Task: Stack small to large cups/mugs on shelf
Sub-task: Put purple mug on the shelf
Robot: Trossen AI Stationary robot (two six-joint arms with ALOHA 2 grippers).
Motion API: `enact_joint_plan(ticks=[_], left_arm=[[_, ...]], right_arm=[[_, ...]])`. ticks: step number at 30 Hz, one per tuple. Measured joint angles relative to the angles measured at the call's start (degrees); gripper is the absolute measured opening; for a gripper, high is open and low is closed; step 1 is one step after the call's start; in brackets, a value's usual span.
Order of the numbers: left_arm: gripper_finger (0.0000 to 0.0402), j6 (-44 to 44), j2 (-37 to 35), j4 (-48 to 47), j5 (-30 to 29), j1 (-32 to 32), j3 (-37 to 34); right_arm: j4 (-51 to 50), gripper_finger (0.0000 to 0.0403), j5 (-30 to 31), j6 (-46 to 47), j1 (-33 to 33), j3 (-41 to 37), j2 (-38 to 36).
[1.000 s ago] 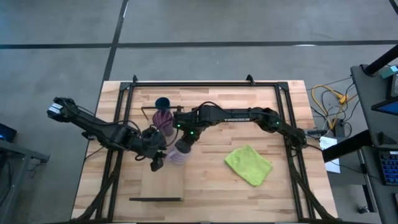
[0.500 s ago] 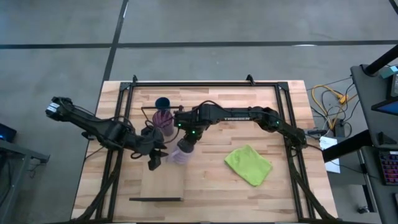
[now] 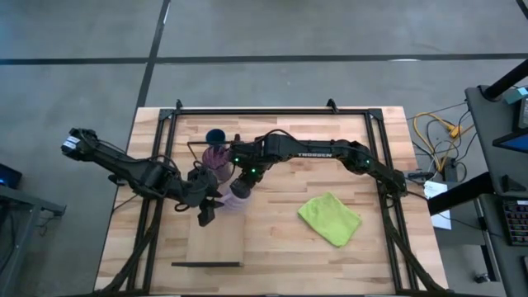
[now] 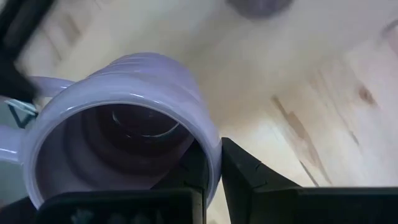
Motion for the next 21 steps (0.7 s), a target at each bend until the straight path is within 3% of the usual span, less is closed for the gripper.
enact_joint_plan(ticks=[15, 21], left_arm=[[0.0129, -0.38, 0.05, -0.07, -1.89, 0.01, -0.09], [0.0064, -0.42, 0.05, -0.03, -1.87, 0.0, -0.09]], right_arm=[[0.76, 0.0019, -0.21, 0.08, 0.09, 0.67, 0.0], [0.14, 0.0019, -0.07, 0.38, 0.07, 0.67, 0.0]])
